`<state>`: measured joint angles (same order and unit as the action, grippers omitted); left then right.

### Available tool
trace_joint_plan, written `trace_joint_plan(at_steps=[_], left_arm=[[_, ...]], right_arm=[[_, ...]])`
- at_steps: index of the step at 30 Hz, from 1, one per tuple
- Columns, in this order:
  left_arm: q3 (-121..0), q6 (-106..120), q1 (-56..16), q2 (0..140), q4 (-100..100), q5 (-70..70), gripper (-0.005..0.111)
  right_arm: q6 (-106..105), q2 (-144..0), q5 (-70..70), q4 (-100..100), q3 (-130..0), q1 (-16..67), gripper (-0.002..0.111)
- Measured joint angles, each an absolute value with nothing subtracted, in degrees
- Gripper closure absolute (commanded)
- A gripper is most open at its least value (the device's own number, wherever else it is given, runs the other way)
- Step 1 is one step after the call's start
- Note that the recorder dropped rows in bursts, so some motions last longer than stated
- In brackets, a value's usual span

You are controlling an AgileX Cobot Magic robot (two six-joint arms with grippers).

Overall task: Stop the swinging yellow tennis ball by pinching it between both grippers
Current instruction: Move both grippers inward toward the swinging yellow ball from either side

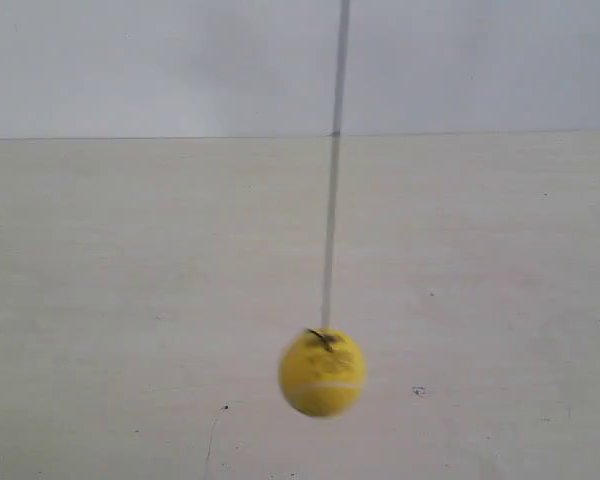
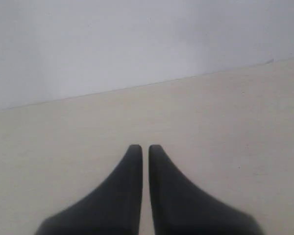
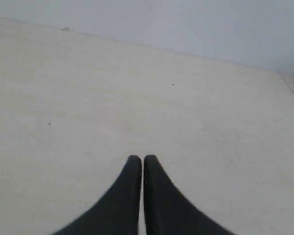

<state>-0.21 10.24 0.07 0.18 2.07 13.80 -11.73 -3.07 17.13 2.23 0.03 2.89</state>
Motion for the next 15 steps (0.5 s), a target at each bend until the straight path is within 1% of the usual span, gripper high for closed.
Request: trace_joint_plan(at_steps=[2,3,4,7,9,15], left_arm=[[-0.2,10.2,0.1,0.2,2.8,13.3,0.102],[-0.2,10.2,0.1,0.2,4.0,11.8,0.102],[-0.2,10.2,0.1,0.2,4.5,8.7,0.102],[-0.2,10.2,0.1,0.2,4.7,1.6,0.102],[-0.2,9.4,0.1,0.2,4.7,-5.1,0.102],[-0.2,-2.4,0.1,0.2,4.9,-14.8,0.102]], right_arm=[[-13.0,-3.1,14.5,2.2,0.0,2.9,0.108],[-13.1,-3.1,10.5,2.2,0.0,2.9,0.108],[-12.1,-3.1,6.1,2.2,0.0,2.9,0.108],[-7.3,-3.1,-0.9,2.4,0.0,2.9,0.108],[0.0,-3.0,-6.9,2.5,0.0,2.9,0.108],[12.4,-3.0,-12.2,2.6,0.0,2.9,0.108]])
